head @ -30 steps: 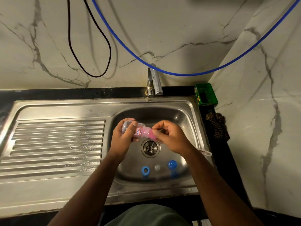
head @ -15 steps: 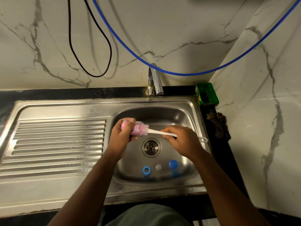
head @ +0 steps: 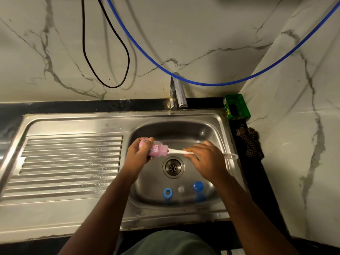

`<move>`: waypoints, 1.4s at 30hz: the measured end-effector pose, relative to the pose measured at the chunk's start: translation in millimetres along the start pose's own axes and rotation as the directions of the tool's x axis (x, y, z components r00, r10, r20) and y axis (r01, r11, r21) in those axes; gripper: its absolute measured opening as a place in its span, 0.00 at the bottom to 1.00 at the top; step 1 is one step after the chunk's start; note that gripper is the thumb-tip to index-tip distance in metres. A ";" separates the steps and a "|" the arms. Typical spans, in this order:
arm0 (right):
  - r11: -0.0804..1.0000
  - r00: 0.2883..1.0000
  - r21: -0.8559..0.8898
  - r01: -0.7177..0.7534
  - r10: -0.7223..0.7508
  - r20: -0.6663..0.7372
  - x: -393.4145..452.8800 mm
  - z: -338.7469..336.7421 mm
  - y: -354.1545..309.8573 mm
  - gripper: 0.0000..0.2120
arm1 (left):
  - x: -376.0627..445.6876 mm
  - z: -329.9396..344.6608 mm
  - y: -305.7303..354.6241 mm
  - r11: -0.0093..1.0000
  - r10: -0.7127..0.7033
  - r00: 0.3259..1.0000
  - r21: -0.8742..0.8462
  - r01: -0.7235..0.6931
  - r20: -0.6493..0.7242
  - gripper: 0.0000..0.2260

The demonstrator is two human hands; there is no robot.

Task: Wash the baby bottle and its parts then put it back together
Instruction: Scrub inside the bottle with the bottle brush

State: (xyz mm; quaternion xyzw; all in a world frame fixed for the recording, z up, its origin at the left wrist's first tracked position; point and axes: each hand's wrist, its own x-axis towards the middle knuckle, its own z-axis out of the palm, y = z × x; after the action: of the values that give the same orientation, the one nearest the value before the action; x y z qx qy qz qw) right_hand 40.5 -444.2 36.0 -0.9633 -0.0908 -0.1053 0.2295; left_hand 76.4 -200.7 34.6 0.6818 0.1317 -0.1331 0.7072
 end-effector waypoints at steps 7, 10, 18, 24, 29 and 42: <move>0.998 0.994 0.049 -0.032 0.027 0.108 -5.2 -6.8 -7.5 0.11 | -1.6 0.6 14.4 0.998 0.069 0.997 0.012 -0.069 0.019 0.11; 0.997 0.999 0.052 -0.053 0.054 -0.008 -1.6 -4.2 -3.6 0.08 | -2.9 4.6 16.0 0.998 0.055 0.998 0.024 -0.056 0.026 0.10; 0.995 0.998 0.081 -0.061 0.058 0.037 -7.0 -0.2 -9.8 0.14 | -2.0 8.2 10.1 1.000 0.018 1.000 -0.004 -0.018 0.025 0.13; 1.000 0.991 -0.007 -0.002 0.001 -0.132 -0.1 -5.3 -3.5 0.04 | -2.6 5.6 10.8 1.000 0.013 0.999 0.011 -0.013 0.041 0.12; 0.999 1.000 0.042 0.007 -0.007 -0.002 -8.4 -4.0 -5.3 0.10 | -1.6 4.0 5.4 1.000 0.020 0.999 0.016 -0.021 0.027 0.14; 0.996 0.999 0.083 -0.034 0.030 0.043 -10.5 -0.5 -12.5 0.11 | -2.9 12.5 6.0 1.000 0.010 0.996 0.026 -0.013 0.085 0.12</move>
State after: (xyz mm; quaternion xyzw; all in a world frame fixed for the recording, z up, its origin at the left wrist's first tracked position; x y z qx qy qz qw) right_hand 27.5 -434.8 39.1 -0.9562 -0.0843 -0.0778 0.2694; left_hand 76.0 -213.0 41.7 0.6854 0.0958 -0.1596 0.7039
